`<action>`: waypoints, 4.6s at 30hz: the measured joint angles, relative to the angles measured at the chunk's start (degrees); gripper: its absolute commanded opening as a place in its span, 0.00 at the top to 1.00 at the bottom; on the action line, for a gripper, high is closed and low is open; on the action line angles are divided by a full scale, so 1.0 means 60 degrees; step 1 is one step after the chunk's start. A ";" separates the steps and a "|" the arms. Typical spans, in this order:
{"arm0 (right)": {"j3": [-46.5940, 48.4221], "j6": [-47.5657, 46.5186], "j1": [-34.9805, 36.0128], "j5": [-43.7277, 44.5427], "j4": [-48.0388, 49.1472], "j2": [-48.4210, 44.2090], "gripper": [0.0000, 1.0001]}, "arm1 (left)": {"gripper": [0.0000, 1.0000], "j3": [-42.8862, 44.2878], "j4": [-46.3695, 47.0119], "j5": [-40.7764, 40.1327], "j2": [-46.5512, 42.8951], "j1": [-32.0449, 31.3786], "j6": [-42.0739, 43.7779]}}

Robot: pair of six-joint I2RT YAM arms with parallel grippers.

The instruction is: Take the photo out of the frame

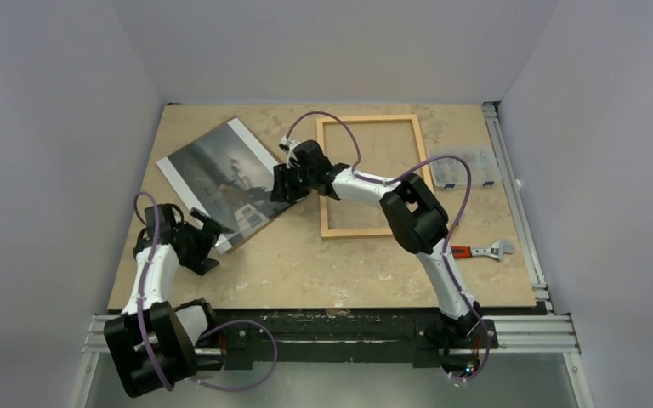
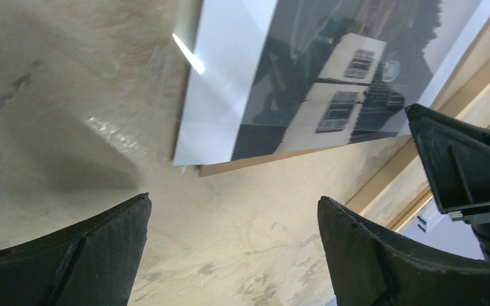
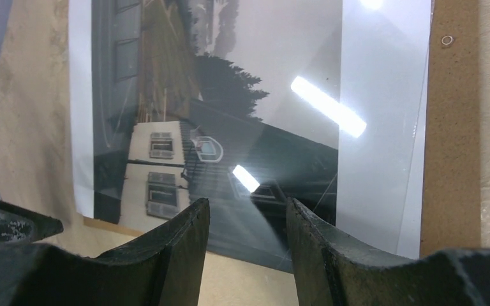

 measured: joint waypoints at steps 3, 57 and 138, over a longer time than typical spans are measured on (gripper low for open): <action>0.0240 -0.0091 -0.0025 -0.0018 -0.0058 0.0251 0.53 | 0.01 -0.0590 0.0138 -0.0146 -0.0503 0.0004 -0.0153; 0.1341 -0.0324 -0.0160 -0.0036 -0.0583 0.0871 0.53 | 0.49 -0.2568 0.3789 0.0823 -0.1086 0.0004 -0.1297; 0.2033 -0.0324 -0.0168 -0.0098 -0.0670 0.1319 0.52 | 0.63 -0.2371 0.5457 0.2747 -0.0863 0.0047 -0.2080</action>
